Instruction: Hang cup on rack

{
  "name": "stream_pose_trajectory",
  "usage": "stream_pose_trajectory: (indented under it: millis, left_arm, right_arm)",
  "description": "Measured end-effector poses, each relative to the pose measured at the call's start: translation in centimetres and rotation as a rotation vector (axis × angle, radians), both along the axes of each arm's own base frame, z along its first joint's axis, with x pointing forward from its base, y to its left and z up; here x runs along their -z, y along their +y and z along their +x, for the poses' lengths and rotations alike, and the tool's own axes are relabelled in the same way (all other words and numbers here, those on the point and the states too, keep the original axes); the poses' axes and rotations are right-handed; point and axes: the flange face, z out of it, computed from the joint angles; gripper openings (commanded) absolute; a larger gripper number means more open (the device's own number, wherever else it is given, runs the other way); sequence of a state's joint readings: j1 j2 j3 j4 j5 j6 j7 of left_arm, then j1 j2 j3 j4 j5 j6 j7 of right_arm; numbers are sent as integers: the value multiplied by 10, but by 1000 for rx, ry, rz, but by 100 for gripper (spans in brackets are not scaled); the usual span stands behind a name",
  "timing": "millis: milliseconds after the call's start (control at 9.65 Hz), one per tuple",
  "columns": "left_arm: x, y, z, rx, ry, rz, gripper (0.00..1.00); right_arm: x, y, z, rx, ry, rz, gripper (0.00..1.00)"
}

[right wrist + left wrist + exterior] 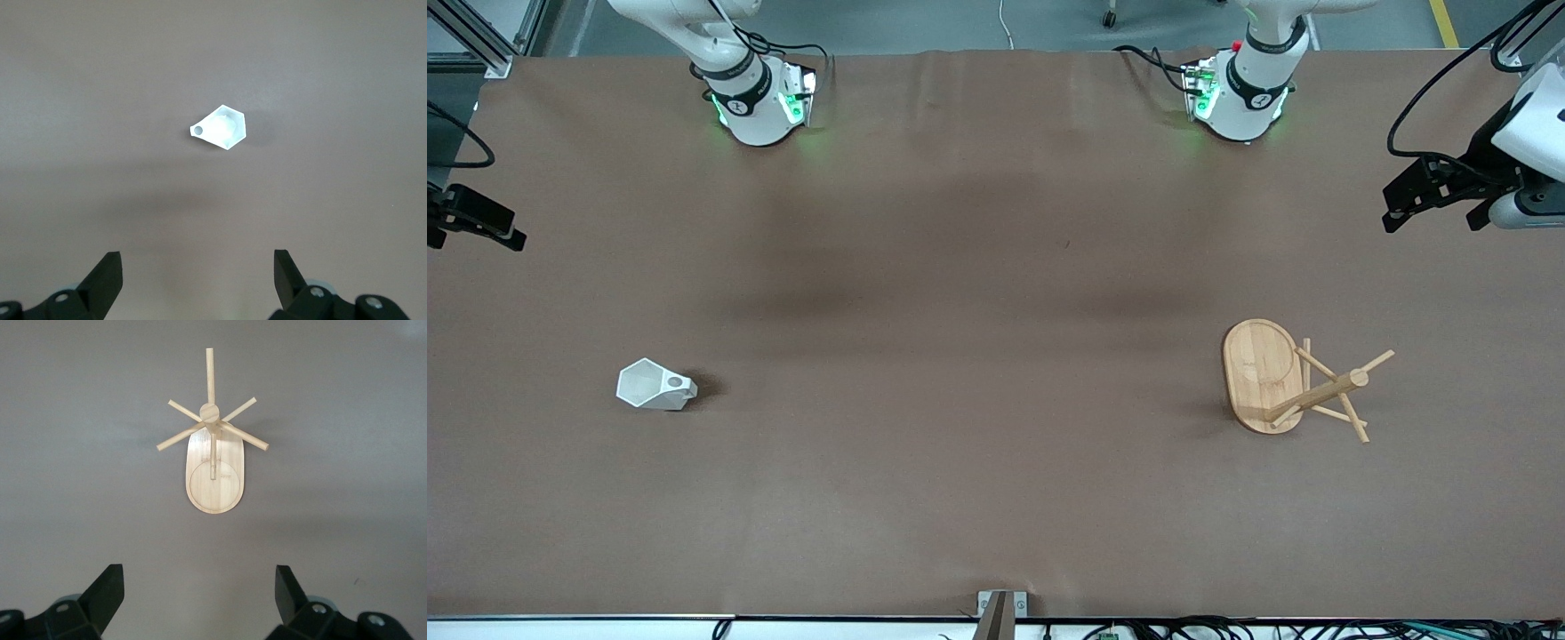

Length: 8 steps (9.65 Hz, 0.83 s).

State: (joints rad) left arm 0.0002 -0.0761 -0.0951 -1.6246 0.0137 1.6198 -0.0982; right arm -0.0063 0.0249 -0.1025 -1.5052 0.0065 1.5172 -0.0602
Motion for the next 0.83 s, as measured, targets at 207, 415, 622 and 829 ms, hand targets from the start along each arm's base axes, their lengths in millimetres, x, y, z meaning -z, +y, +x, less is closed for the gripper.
stream_pose_trajectory:
  millis: [207,415,622,829]
  left_arm:
    - [0,0,0,0,0,0,100]
    - [0,0,0,0,0,0,100]
    - [0,1,0,-3,0,0,100]
    - [0,2,0,-4,0,0,100]
  right_arm:
    - [0,0,0,-1,0,0,100]
    - [1,0,0,-1,1,0,100]
    - [4,0,1,-1,-2,0,100]
    - [27,-5,10,-1,-22,-4,100]
